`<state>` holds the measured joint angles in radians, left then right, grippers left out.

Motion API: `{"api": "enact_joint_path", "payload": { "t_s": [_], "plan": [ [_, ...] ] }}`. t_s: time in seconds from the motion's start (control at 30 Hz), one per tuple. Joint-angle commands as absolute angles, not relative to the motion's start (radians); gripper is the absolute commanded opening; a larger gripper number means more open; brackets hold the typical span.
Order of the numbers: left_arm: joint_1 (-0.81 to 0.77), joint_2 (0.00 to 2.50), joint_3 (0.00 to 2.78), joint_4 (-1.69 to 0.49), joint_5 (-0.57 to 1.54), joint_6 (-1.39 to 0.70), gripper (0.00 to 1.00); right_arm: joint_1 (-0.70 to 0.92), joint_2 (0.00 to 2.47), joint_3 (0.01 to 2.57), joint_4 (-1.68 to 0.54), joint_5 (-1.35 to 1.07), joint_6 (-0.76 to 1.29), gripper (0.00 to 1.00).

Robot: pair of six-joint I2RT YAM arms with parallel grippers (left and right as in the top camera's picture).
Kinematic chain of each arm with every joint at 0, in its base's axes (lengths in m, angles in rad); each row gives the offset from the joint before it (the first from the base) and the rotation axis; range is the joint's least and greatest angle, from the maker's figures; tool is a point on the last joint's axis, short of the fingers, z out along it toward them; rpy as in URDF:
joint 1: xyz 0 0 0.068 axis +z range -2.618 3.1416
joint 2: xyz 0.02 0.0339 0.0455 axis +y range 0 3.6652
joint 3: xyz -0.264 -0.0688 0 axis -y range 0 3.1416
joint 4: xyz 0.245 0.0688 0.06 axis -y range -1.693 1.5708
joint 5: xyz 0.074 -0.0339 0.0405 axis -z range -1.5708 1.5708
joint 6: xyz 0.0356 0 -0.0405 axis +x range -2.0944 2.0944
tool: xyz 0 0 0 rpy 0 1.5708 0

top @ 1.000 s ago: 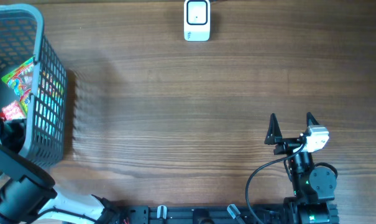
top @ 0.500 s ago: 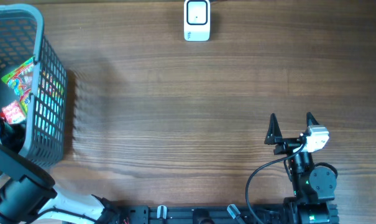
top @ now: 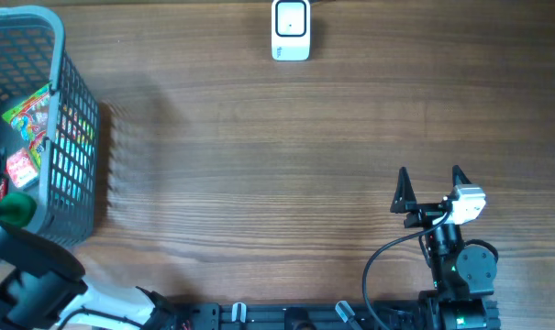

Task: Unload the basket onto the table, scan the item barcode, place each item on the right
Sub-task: 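Lower the left gripper and grasp the green-capped jar, lift it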

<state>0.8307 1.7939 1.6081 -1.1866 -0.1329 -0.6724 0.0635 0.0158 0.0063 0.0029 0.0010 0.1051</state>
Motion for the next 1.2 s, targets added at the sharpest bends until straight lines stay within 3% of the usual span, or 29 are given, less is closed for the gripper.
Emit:
{"api": "enact_joint_path", "payload": {
  "t_s": [0.0, 0.3, 1.0, 1.07, 1.17],
  "plan": [
    [0.822, 1.773, 1.612, -1.216, -0.125, -0.657, 1.0, 0.064, 0.011, 0.005, 0.006, -0.007, 0.115, 1.0],
    [0.823, 1.777, 1.495, -1.189, -0.237, -0.658, 1.0, 0.064, 0.011, 0.006, 0.006, -0.007, 0.114, 1.0],
    [0.825, 1.916, 1.376, -1.012, -0.234, -0.658, 1.0, 0.064, 0.011, 0.006, 0.006, -0.007, 0.114, 1.0],
    [0.826, 1.916, 1.376, -1.009, -0.234, -0.658, 0.97, 0.064, 0.011, 0.006, 0.006, -0.007, 0.114, 1.0],
    [0.829, 1.916, 1.376, -1.009, -0.234, -0.658, 0.83, 0.064, 0.011, 0.005, 0.006, -0.007, 0.114, 1.0]
  ]
}}
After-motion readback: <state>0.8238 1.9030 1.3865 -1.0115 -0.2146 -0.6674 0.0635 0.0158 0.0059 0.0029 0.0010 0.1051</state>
